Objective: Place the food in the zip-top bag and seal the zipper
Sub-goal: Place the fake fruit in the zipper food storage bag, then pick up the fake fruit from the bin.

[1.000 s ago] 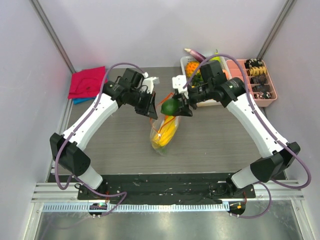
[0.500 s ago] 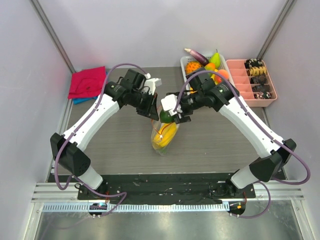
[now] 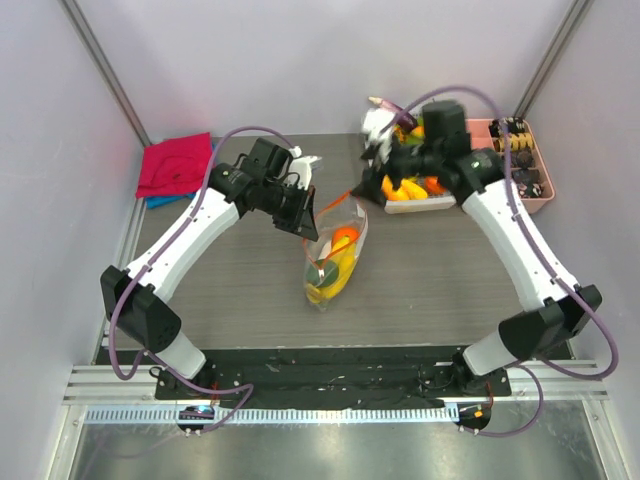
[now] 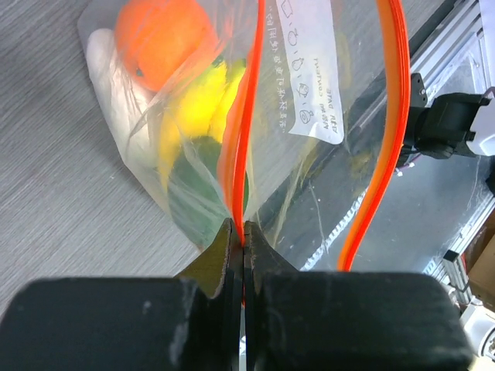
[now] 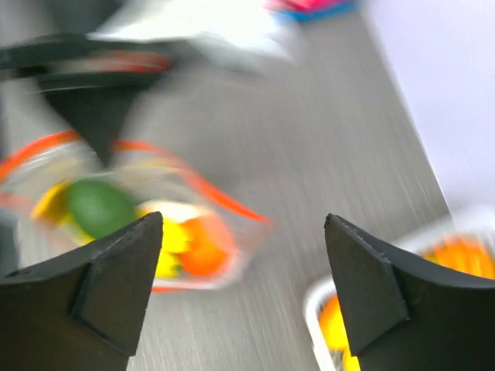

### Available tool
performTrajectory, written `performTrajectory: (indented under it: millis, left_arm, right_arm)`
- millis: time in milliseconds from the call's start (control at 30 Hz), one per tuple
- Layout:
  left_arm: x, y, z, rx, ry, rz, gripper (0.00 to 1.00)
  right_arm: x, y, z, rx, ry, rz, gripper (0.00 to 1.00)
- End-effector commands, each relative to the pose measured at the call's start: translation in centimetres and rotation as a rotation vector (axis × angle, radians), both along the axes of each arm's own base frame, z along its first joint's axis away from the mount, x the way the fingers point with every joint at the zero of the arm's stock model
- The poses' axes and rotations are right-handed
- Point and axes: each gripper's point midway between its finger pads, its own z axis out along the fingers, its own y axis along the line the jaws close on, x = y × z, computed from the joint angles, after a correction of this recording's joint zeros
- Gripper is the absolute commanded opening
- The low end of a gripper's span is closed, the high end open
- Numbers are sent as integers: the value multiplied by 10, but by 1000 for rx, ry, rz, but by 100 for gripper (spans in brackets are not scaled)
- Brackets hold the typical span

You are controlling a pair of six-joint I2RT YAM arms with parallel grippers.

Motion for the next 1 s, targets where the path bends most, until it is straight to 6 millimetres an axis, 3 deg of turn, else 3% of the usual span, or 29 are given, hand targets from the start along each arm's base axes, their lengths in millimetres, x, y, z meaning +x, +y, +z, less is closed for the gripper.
performTrajectory:
  millis: [0, 100, 133, 300, 400, 500, 767, 967]
  left_arm:
    - [2, -2, 25, -51, -89, -3, 0]
    - [2, -2, 24, -50, -88, -1, 0]
    - [3, -2, 23, -49, -87, 0, 0]
    - [3, -3, 20, -54, -78, 3, 0]
    - [1, -2, 17, -49, -75, 2, 0]
    - [-1, -1, 14, -43, -68, -3, 0]
    - [-3, 0, 7, -35, -52, -2, 0]
    - [-4, 1, 6, -29, -49, -3, 0]
  right_arm:
    - [91, -72, 38, 302, 195, -393, 86]
    - [145, -119, 10, 304, 246, -648, 82]
    - [164, -144, -8, 289, 266, -729, 83]
    - [216, -225, -65, 105, 182, -943, 94]
    - [241, -258, -100, -50, 112, -989, 98]
    - [263, -270, -116, -100, 57, -987, 100]
    - [302, -270, -141, -169, -33, -949, 100]
    - [309, -276, -174, -250, -24, -938, 100]
